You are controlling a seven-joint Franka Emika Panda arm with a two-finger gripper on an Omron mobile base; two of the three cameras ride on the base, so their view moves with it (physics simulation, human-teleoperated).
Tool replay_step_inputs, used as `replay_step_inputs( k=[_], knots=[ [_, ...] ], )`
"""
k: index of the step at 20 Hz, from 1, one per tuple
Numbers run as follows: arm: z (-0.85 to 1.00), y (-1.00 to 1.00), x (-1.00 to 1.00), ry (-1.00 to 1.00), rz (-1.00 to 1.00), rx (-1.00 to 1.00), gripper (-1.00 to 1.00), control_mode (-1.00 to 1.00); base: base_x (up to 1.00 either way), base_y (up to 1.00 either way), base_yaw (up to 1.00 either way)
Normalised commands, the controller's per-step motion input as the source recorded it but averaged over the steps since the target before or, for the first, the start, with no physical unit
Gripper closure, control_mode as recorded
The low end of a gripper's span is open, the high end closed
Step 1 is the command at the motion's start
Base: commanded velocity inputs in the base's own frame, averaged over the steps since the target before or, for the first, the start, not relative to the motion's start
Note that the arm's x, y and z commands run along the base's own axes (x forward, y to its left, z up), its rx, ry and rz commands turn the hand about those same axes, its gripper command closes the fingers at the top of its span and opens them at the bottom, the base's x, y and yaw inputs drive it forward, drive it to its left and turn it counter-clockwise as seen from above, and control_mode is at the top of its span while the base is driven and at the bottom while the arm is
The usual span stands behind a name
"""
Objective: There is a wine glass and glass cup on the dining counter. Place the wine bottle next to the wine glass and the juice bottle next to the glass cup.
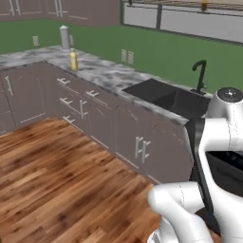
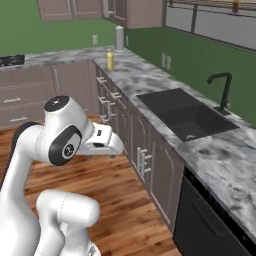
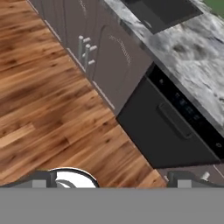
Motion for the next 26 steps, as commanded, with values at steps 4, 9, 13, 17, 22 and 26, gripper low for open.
replay_step_inputs(
  k=[4,9,13,17,22,26],
  knots=[
    [0.0,0.0,0.0,0.0,0.0,0.0,-1.0,1.0,0.83,0.13,0.23],
    [0.0,0.0,0.0,0.0,0.0,0.0,-1.0,1.0,0.89,0.19,0.14],
    [0.0,0.0,0.0,0.0,0.0,0.0,-1.0,1.0,0.92,0.25,0.08],
    [0.0,0.0,0.0,0.0,0.0,0.0,-1.0,1.0,0.9,0.32,0.03],
    [0.0,0.0,0.0,0.0,0.0,0.0,-1.0,1.0,0.9,0.34,0.01],
    [0.0,0.0,0.0,0.0,0.0,0.0,-1.0,1.0,0.89,0.34,0.0]
  ],
)
